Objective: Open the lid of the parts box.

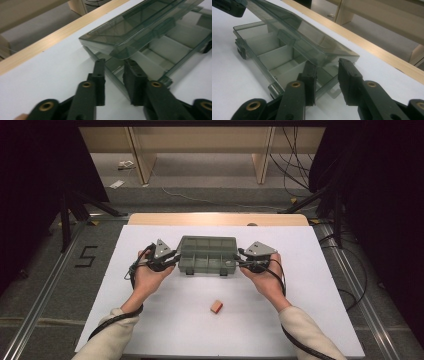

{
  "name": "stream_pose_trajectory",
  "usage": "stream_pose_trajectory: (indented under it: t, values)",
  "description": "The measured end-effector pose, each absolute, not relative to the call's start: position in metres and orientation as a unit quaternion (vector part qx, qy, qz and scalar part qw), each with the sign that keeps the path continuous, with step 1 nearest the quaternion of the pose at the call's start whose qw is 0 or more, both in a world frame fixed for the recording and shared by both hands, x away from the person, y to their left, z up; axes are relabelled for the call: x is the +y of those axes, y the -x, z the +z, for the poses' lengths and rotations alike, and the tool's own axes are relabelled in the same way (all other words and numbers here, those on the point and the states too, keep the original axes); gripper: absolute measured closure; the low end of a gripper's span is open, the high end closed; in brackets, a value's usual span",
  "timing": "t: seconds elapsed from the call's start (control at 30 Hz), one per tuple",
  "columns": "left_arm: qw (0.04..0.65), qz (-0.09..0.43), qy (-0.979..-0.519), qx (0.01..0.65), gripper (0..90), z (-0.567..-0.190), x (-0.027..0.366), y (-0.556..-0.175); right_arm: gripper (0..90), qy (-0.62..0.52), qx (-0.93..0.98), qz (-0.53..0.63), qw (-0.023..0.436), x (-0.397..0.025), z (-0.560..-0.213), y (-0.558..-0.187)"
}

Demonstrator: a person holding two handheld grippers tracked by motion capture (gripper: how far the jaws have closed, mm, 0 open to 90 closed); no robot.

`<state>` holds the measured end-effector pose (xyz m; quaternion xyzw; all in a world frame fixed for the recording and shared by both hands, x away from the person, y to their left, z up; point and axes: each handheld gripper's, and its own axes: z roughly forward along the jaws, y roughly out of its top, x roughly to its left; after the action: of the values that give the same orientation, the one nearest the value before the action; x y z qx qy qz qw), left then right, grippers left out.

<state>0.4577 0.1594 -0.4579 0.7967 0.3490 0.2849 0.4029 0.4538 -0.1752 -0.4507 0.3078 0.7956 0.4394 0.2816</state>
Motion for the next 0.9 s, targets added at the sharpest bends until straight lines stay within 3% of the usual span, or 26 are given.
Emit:
stream_pose_trajectory:
  t: [0.07,0.33,0.53,0.9]
  values:
    - [0.401,0.304,-0.796,0.336,63.6,-0.457,0.159,-0.458,68.0,-0.307,0.794,0.440,0.287,-0.174,-0.450,-0.454]
    - [0.395,0.373,-0.786,0.296,72.3,-0.447,0.155,-0.458,68.6,-0.304,0.782,0.445,0.312,-0.172,-0.444,-0.455]
    - [0.396,0.396,-0.777,0.289,78.9,-0.444,0.150,-0.460,73.5,-0.302,0.772,0.448,0.335,-0.169,-0.440,-0.456]
    - [0.398,0.413,-0.761,0.303,82.9,-0.435,0.146,-0.469,80.1,-0.315,0.753,0.449,0.364,-0.165,-0.435,-0.462]
